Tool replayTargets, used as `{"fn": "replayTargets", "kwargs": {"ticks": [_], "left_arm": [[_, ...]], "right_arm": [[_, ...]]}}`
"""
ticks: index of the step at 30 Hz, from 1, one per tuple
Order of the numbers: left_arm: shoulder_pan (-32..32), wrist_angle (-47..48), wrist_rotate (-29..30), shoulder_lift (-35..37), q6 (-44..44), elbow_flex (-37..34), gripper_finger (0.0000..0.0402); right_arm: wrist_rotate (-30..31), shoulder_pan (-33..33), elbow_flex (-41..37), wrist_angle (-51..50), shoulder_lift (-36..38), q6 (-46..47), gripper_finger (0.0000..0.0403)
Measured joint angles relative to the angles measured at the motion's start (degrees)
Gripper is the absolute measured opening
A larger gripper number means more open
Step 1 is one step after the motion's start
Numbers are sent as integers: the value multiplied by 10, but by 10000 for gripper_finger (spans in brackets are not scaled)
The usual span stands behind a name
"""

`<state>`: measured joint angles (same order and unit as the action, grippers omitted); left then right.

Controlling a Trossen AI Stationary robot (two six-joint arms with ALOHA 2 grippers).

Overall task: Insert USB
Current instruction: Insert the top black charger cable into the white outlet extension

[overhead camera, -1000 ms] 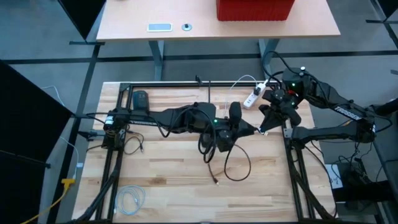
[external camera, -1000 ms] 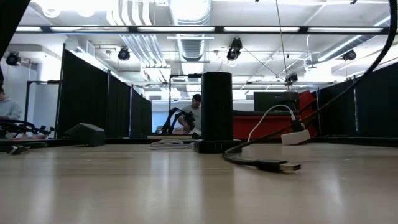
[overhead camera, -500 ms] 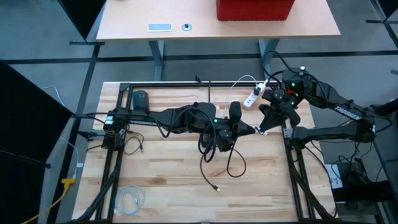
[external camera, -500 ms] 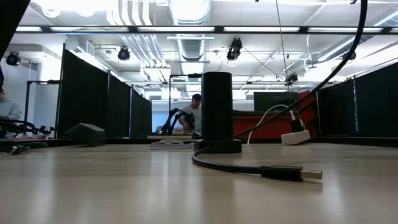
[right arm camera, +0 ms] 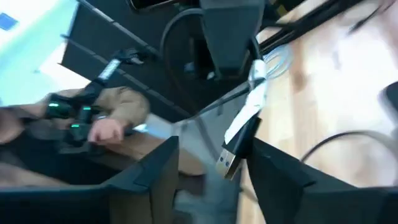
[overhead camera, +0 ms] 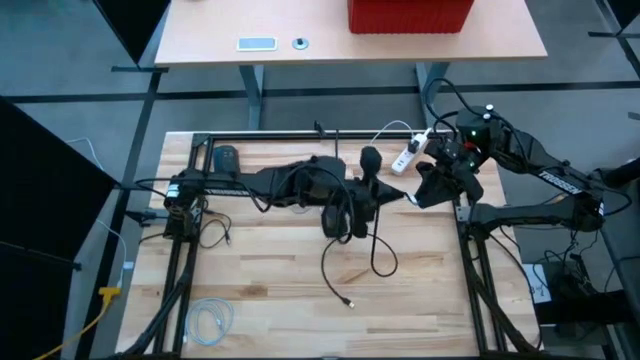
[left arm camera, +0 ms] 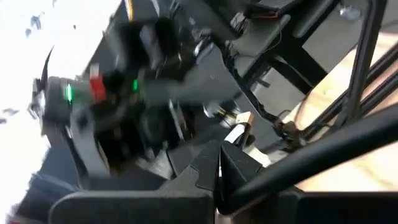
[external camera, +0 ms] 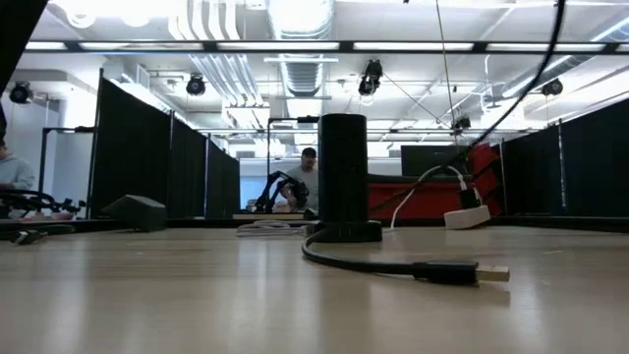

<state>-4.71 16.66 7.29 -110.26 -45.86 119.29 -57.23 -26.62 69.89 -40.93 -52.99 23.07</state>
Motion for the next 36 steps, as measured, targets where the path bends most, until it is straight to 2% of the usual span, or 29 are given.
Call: {"fn": "replayTargets", "kwargs": {"ticks": [9, 10, 16, 18, 23, 36], "left_arm": [[26, 85, 9, 38, 238, 1, 0], [28, 93, 8, 44, 261, 1, 0], [53, 152, -6, 67, 344, -1, 0], [74, 159, -36, 70, 360, -1, 0], [140, 156, -166, 70, 375, -4, 0], [323, -22, -386, 68, 380, -144, 0]], "right_arm": [[72, -55, 0, -6, 5, -135, 185], [99, -61, 0, -8, 7, -160, 188], [347, -70, 13, -8, 12, -309, 189], [391, -70, 29, -7, 6, -338, 189], [469, -71, 63, -2, -11, -361, 190], [621, -104, 50, 28, -51, -245, 166]]}}
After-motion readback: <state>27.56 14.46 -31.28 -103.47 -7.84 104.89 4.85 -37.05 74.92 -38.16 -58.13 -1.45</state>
